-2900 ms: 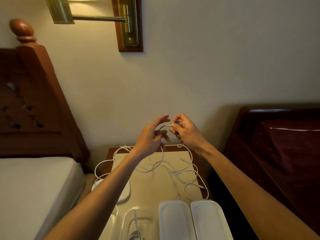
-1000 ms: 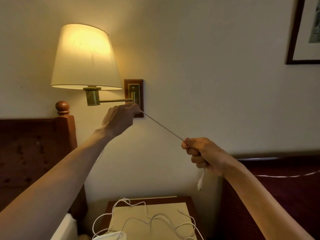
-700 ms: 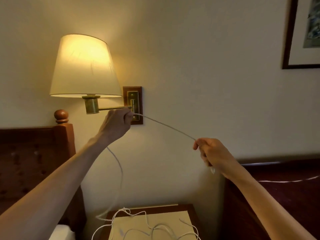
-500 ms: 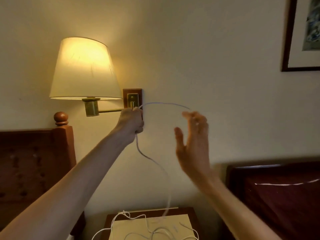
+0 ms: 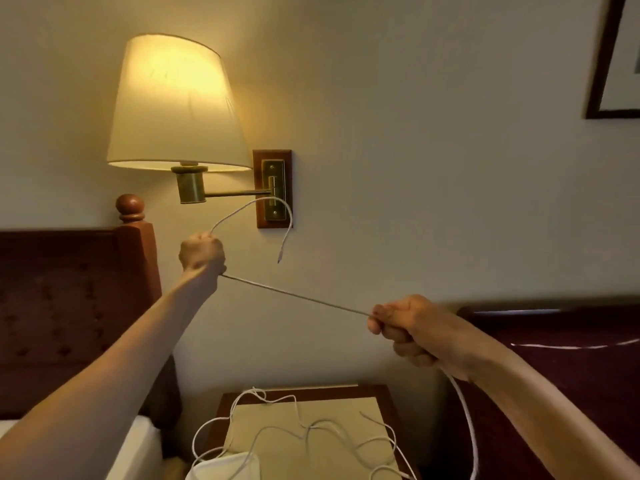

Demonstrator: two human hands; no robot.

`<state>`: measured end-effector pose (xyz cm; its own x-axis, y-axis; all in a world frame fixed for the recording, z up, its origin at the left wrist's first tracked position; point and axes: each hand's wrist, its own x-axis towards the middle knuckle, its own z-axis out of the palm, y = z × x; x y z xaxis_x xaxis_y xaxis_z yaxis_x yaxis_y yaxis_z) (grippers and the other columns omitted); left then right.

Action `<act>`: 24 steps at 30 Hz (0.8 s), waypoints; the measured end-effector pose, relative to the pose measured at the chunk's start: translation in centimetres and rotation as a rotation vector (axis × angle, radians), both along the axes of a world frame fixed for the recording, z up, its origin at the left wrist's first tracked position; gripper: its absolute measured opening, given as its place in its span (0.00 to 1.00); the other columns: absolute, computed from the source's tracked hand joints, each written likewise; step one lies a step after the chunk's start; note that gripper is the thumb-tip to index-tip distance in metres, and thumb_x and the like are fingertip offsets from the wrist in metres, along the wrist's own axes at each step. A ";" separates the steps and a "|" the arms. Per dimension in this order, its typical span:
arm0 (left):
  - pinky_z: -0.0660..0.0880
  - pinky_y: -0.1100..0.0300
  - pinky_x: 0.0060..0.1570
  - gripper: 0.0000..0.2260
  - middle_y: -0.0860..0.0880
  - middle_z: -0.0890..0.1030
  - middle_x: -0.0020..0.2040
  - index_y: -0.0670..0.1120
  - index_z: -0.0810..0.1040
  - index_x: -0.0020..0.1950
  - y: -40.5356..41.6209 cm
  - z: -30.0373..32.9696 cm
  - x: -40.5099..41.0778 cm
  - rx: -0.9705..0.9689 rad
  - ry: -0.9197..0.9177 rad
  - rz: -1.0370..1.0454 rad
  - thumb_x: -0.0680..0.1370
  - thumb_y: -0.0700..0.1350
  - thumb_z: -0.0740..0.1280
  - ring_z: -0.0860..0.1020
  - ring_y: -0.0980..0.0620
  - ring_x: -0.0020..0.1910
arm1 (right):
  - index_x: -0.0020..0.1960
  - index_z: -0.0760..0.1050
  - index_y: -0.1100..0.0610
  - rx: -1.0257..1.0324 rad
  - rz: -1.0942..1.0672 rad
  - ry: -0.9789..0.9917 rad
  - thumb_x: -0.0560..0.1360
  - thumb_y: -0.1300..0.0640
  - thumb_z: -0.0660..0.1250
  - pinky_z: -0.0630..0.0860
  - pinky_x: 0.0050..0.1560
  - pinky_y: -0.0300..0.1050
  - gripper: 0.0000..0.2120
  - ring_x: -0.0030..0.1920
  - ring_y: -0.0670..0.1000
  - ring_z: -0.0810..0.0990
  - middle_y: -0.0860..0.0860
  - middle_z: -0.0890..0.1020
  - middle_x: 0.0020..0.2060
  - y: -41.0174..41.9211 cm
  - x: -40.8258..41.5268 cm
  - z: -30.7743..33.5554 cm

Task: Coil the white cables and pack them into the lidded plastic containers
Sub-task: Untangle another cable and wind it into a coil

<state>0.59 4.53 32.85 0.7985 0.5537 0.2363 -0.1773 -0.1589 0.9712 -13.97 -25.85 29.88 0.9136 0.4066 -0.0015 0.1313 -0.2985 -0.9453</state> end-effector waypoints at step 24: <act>0.68 0.72 0.40 0.06 0.50 0.75 0.43 0.41 0.75 0.46 -6.7 -5.1 -1.0 1.072 -0.621 -0.415 0.80 0.34 0.61 0.72 0.58 0.38 | 0.44 0.73 0.57 0.100 -0.063 -0.032 0.84 0.52 0.53 0.57 0.22 0.35 0.16 0.24 0.44 0.59 0.47 0.63 0.27 0.6 8.2 -0.3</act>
